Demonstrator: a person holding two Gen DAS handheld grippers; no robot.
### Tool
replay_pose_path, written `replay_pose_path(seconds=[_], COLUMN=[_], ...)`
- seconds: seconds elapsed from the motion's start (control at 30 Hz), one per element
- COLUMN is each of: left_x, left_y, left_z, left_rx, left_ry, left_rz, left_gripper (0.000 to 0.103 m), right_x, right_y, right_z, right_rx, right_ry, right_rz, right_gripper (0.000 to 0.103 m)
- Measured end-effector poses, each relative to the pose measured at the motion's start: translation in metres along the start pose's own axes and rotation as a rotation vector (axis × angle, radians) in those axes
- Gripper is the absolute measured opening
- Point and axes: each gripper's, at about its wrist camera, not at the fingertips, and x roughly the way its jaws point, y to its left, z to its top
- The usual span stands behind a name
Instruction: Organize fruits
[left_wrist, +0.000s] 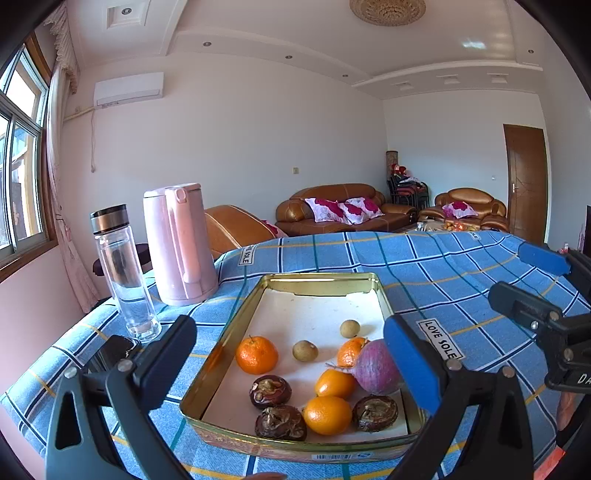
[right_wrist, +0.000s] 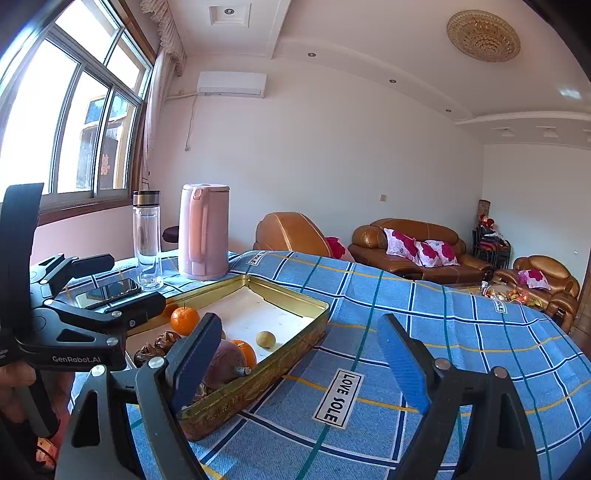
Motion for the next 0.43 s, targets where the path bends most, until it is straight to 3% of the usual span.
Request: replay_pose_path(seconds=[0.43], left_x=[-0.0036], left_y=[-0.0065], left_z=[0.0003], left_rx=[0.011], left_ry=[-0.022], left_rz=[-0.019], left_gripper=[0.103], right_x=[0.0007], right_y=[0.0008], right_z=[-0.0067], right_rx=[-0.004], right_ry=[0.014], right_rz=[0.006], right_gripper=[0.087])
